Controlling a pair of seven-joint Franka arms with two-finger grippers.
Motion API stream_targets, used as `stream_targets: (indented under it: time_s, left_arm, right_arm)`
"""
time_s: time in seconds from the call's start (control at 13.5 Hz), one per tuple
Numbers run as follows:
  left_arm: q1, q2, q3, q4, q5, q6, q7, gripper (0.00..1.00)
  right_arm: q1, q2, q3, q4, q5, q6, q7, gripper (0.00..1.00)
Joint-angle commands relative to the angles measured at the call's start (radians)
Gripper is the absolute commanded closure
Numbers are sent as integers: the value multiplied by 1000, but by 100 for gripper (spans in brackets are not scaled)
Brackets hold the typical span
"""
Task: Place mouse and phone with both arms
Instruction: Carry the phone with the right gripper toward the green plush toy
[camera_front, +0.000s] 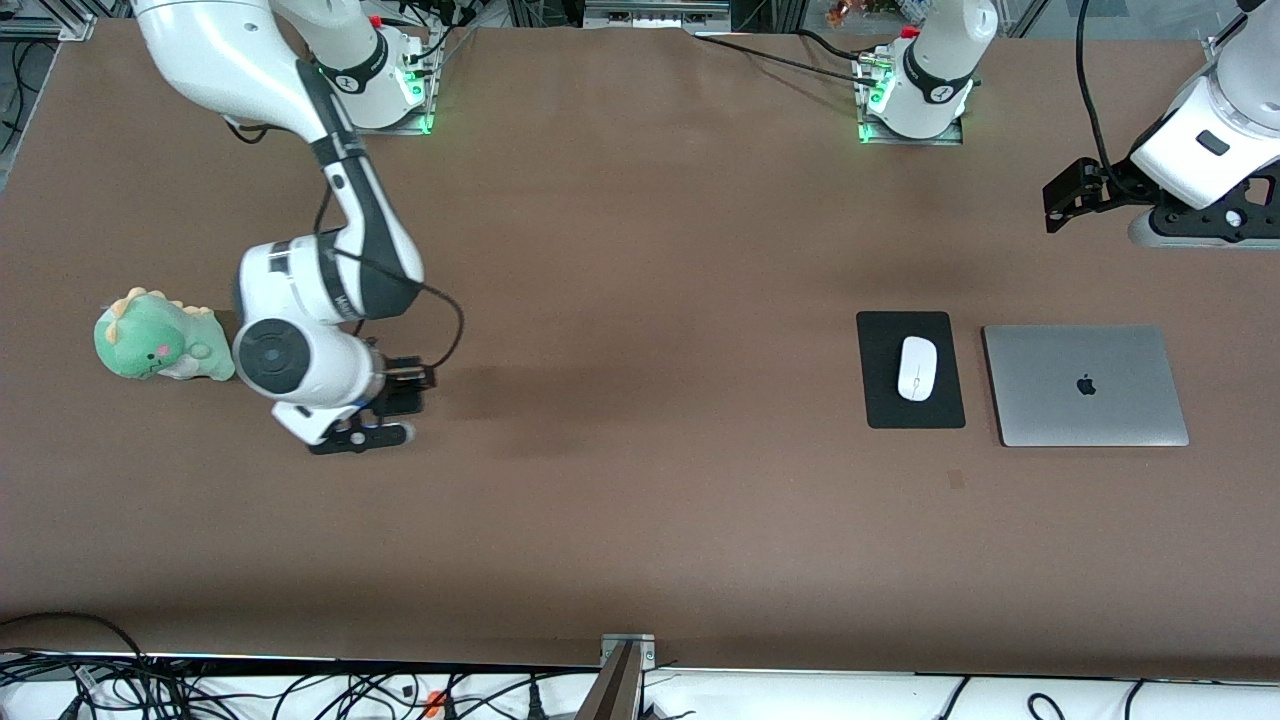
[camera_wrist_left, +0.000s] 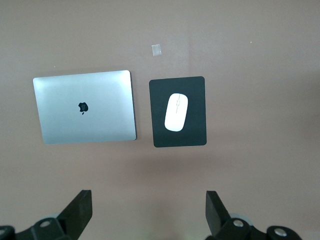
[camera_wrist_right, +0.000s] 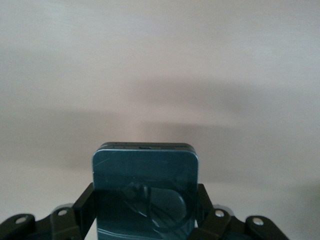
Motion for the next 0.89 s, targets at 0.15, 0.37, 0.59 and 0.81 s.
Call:
stream_targets:
  time_s: [0.15, 0.37, 0.59, 0.81]
  left_arm:
    - [6, -7, 2, 13, -15, -22, 13, 0]
    - [6, -8, -4, 13, -15, -23, 13, 0]
    - [6, -8, -4, 14, -15, -23, 13, 0]
    - [6, -8, -6, 14, -15, -33, 13, 0]
  right_arm:
    - [-16, -126, -122, -235, 14, 106, -194, 45]
    - [-85, -128, -124, -322, 22, 218, -271, 45]
    - [-99, -51, -124, -360, 113, 369, -319, 45]
    - [-99, 4, -116, -356, 180, 429, -319, 45]
